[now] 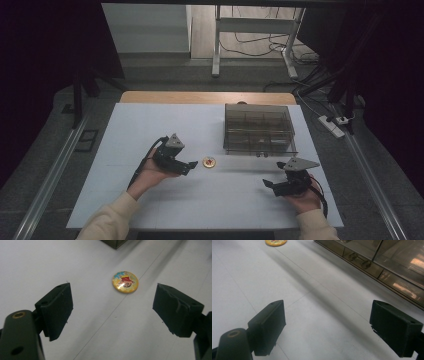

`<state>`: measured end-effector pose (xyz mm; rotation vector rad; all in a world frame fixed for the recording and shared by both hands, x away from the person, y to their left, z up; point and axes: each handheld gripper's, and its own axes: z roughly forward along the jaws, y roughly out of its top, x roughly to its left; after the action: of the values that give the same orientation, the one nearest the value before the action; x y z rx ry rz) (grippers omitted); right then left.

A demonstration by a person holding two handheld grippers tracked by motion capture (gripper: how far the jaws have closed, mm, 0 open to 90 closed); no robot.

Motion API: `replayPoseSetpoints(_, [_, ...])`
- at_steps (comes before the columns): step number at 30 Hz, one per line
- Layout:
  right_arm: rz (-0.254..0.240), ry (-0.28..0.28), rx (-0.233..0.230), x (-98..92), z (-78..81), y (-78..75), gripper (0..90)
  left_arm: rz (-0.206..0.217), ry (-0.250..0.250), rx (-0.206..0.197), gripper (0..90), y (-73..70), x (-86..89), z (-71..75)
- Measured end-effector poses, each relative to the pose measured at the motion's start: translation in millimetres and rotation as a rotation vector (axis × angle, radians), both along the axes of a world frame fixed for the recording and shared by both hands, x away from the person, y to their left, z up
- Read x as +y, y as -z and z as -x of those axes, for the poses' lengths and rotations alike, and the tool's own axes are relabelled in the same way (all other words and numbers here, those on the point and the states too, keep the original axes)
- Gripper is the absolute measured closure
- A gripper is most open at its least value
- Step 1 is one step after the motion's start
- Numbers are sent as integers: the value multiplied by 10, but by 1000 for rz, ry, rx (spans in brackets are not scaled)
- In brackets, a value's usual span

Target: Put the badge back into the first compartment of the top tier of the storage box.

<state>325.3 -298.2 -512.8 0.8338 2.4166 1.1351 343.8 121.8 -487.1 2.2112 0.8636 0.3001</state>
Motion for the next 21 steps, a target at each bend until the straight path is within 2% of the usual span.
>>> replayPoseSetpoints(21, [0, -2, -5, 1, 4, -3, 133, -13, 46, 5, 164, -62, -155, -94])
